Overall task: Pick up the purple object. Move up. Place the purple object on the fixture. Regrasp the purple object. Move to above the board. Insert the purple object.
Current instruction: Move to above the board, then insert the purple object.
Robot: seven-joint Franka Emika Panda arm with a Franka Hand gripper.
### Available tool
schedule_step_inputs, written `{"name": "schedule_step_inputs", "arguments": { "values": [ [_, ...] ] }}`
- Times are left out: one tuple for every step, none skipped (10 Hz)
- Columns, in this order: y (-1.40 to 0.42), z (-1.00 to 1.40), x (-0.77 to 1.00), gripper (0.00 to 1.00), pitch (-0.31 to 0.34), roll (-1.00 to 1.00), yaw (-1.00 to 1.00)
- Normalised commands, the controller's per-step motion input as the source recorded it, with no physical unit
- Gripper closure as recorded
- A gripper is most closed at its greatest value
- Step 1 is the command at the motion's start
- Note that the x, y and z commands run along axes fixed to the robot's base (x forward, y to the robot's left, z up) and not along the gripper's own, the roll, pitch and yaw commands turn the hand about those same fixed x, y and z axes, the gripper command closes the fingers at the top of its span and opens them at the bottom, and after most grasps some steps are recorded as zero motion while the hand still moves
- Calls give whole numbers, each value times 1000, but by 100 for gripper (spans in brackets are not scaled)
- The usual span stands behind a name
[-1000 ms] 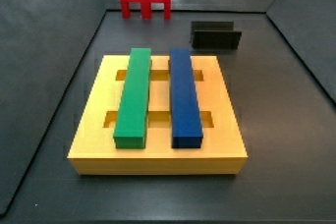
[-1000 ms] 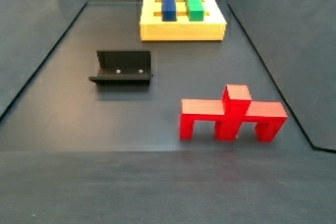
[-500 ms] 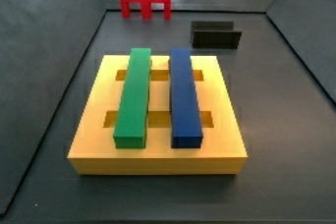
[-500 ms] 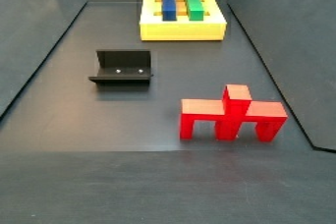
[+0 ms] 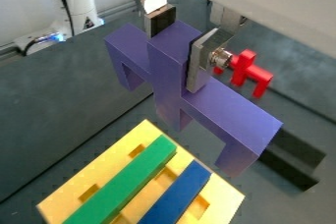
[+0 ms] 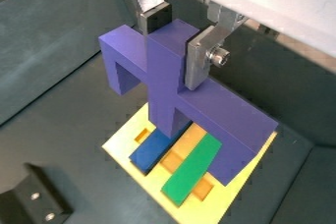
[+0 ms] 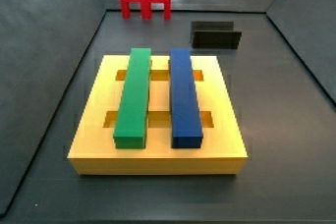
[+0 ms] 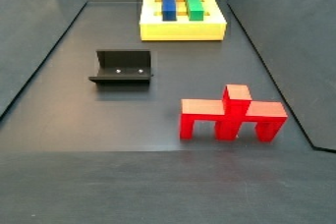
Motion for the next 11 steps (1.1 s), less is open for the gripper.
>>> {"name": "schedule_step_inputs", "arguments": {
  "values": [
    [6, 5, -53, 100, -14, -255, 17],
    [-66, 0, 106, 100, 11, 11, 0],
    [-409, -289, 0, 100, -17, -94, 0],
    [-863, -363, -51, 100, 0, 327, 9],
    [-834, -329, -26, 100, 0, 441, 0],
    [-823, -294, -3, 100, 0, 454, 0],
    [-820, -223, 0, 100, 0, 453, 0],
    [-540, -286, 89, 100, -10, -86, 0],
    [-317, -194, 26, 100, -51, -310, 0],
    [-314, -6, 0, 100, -71, -439, 0],
    [-326, 0, -14, 100, -91, -464, 0]
  ]
}}
